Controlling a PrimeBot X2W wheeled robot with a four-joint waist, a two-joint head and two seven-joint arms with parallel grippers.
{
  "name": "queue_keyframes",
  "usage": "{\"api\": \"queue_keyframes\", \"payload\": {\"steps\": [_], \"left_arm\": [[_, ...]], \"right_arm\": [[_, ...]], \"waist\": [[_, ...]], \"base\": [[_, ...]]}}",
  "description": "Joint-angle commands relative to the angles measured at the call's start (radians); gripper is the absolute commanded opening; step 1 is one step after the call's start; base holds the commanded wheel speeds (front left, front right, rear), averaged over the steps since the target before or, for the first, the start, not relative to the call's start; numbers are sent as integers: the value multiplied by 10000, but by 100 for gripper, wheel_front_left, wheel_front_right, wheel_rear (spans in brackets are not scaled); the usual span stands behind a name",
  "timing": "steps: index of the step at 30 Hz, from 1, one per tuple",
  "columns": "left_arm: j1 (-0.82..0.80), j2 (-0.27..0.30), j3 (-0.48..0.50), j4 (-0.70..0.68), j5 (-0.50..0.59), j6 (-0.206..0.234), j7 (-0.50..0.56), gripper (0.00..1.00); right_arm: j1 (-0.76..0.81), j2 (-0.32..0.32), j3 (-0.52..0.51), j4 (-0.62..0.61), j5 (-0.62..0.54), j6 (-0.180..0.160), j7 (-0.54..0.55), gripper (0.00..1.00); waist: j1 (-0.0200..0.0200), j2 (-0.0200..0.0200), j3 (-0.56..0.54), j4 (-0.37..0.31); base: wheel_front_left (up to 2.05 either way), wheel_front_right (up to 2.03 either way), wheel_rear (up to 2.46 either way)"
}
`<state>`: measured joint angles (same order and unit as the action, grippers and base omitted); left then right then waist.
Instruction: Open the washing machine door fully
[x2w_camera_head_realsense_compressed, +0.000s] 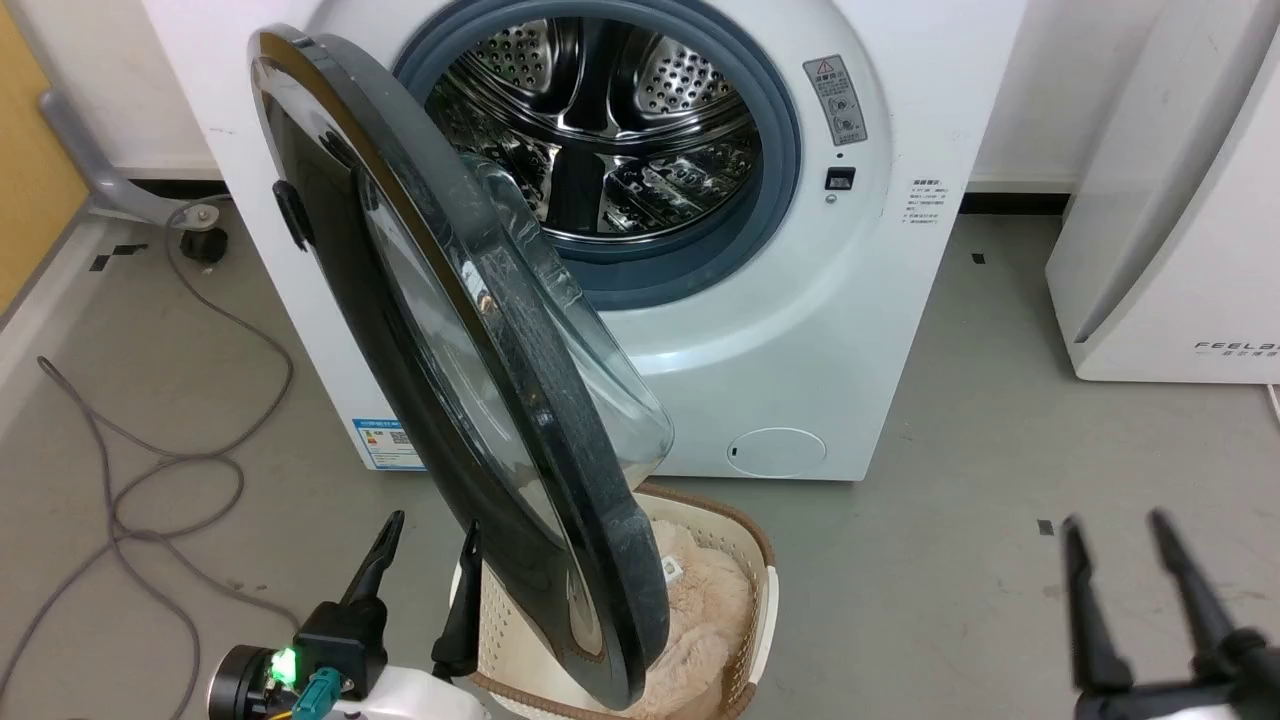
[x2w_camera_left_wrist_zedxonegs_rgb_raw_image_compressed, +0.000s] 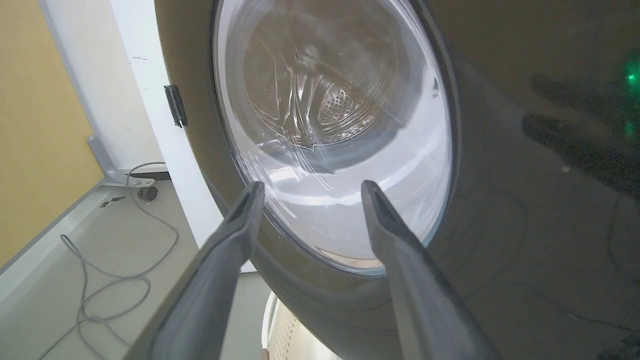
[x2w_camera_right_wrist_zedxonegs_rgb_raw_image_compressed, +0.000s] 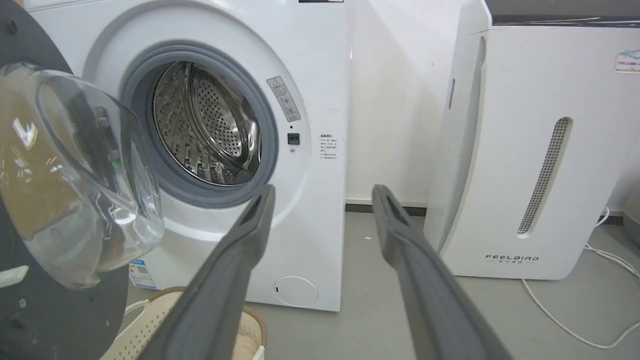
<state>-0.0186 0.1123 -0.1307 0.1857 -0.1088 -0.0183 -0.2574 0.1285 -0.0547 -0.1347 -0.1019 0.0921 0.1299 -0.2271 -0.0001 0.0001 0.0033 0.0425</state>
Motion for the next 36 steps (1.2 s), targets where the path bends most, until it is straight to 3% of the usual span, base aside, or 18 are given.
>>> {"api": "queue_keyframes", "payload": {"steps": [1,7,8,9,10,23,36], "left_arm": [[-3,65,6,10,-34,85,-44,100],[17,119,-35,51,-40,100,-44,100],[20,132,-40,62,-40,104,-44,51],[20,143,-46,70,-40,111,-44,31],[22,152,-56,82,-40,115,-44,0],[-75,190,-57,-610,-142,254,-44,0],[-1370,389,280,-5377,256,736,-43,0]], "right_arm": [[309,42,129,-96,-137,8,161,100],[673,43,477,50,-58,8,461,100],[658,44,490,109,-36,8,448,100],[638,44,503,158,-35,8,435,100],[618,44,526,203,-22,8,426,100],[462,44,523,427,119,8,379,100],[504,45,431,393,179,8,407,100]], "waist": [[1,-1,2,-4],[1,-1,13,-35],[1,-1,16,-38],[1,-1,18,-38],[1,-1,20,-34],[1,-1,11,-2],[1,-1,-88,123]], "base": [[0,0,0],[0,0,0],[0,0,0],[0,0,0],[0,0,0],[0,0,0],[0,0,0]]}}
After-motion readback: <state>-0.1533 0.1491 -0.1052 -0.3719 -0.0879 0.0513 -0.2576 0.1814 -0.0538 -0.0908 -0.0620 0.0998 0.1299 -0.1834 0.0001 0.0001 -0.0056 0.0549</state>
